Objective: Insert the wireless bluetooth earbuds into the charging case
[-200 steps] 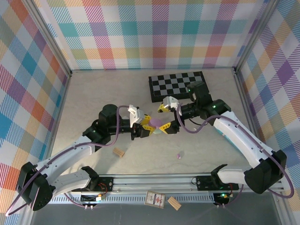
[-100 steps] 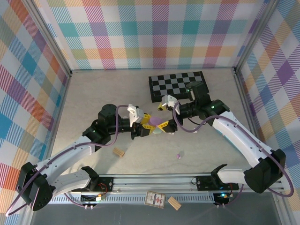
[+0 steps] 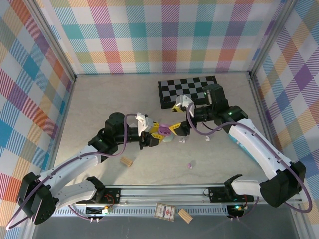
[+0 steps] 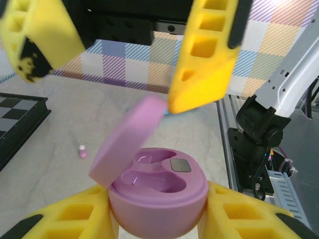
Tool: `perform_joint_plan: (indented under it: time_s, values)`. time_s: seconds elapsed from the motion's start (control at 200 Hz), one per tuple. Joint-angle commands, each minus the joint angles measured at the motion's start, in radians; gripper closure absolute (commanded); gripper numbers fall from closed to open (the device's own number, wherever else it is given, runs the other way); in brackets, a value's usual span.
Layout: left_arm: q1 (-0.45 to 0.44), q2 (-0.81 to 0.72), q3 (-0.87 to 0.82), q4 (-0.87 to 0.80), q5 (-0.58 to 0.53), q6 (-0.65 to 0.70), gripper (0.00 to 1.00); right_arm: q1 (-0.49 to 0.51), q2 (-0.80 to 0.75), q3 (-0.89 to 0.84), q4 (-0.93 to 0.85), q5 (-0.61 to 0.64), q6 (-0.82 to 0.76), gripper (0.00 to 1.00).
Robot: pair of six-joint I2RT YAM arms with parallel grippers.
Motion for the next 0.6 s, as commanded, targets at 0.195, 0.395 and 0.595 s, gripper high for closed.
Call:
perform_joint_plan:
  time_s: [0.195,0.395,0.595]
  values:
    - [0.024,0.006,-0.023,0.130,0.038,-0.025,0.61,-0.045,-0.034,0.020,0.109,-0.160,0.050,0.02]
    - [0.070,0.077,-0.026,0.276,0.080,-0.093,0.61,-0.091,-0.049,-0.024,0.300,-0.180,0.221,0.01]
    - [0.118,0.126,-0.021,0.373,0.115,-0.120,0.61,-0.183,-0.071,-0.092,0.443,0.121,0.593,0.02]
